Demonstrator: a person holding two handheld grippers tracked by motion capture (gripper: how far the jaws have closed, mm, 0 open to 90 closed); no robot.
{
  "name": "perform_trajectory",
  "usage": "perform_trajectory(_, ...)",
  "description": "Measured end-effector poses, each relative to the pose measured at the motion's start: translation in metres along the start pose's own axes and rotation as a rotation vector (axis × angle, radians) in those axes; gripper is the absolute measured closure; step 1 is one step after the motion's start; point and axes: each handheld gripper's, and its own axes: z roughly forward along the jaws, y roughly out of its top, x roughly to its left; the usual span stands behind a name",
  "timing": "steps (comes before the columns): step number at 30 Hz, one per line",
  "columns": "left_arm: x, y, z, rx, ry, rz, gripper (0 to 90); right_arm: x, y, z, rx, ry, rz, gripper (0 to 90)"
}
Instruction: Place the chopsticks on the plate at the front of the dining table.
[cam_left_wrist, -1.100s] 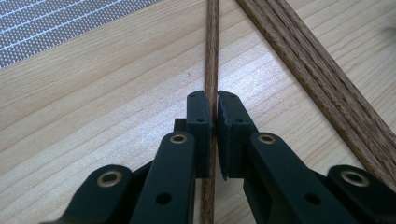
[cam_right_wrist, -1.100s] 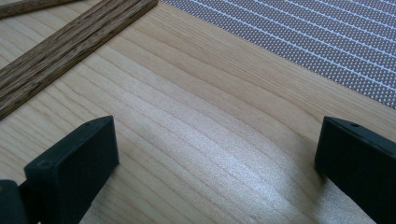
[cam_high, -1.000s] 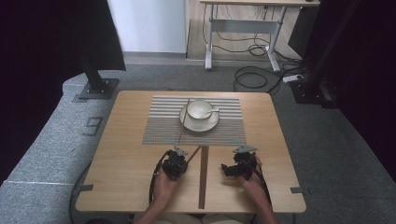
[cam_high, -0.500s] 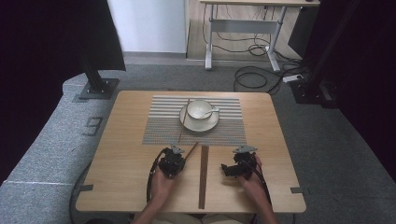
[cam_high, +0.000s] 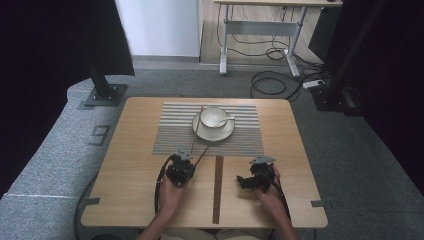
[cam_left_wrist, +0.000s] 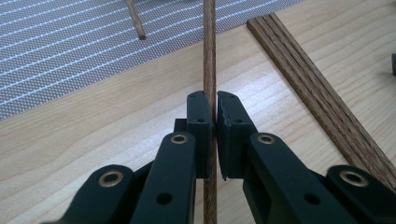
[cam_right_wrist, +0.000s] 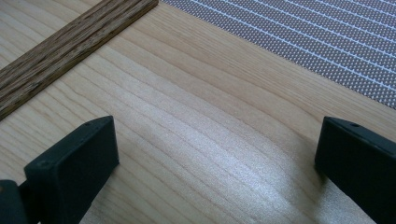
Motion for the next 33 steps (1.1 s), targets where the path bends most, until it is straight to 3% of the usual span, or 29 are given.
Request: perform_trajectory(33,0.017,0.016,-0.005,-0.033,0.027,-0.036,84.3,0.0,0.0,0.0,0.0,0.0,-0.001,0.0)
